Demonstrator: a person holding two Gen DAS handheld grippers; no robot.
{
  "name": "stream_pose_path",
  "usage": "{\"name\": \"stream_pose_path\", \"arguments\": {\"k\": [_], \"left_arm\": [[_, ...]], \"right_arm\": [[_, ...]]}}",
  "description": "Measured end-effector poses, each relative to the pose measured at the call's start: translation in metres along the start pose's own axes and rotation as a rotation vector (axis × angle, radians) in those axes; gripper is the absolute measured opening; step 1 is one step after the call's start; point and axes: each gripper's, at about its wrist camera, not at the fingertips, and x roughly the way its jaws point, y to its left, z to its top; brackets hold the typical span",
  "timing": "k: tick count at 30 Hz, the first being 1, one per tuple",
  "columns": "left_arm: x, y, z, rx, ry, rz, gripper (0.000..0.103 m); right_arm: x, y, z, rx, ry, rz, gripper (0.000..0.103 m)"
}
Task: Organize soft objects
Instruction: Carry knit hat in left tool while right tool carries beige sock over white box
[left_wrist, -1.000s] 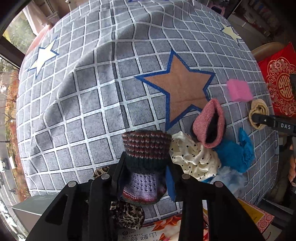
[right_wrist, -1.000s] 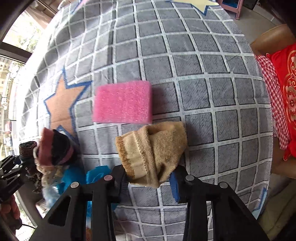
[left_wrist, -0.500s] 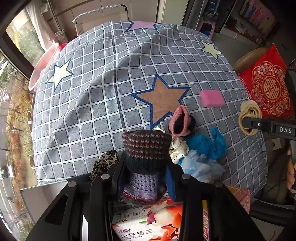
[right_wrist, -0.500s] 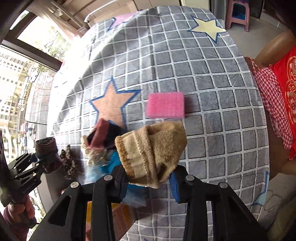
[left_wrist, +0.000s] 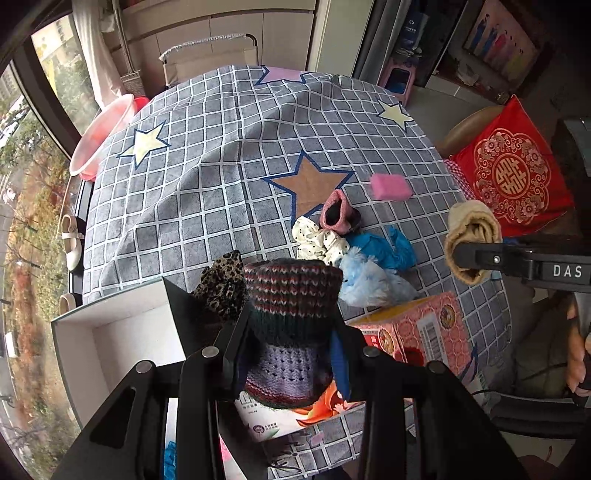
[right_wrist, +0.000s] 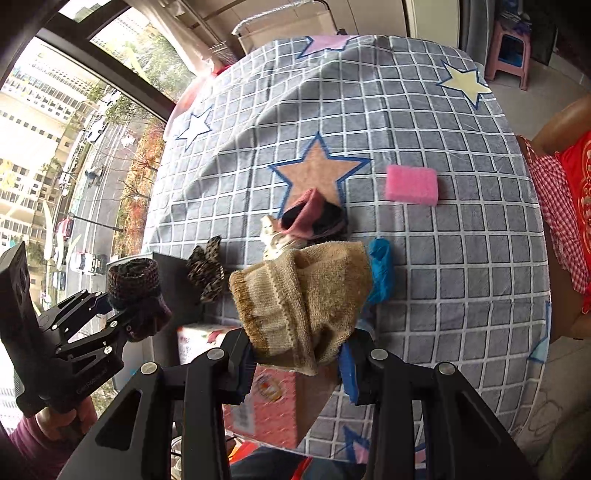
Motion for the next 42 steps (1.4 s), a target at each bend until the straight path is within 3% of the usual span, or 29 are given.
{"name": "stream_pose_path", "arguments": {"k": [17,42], "left_arm": [[-0.040,0.051,-0.089,-0.119,-0.022,-0.003,0.040],[-0.062,0.138,-0.167,-0.374,-0.050,0.069,0.040]], "right_arm": [[0.000,0.081,-0.062,-0.070,0.036,-0.016,0.039],[0.048,0.214,-0.083,-0.356,0.152,0.014,0.039]]}}
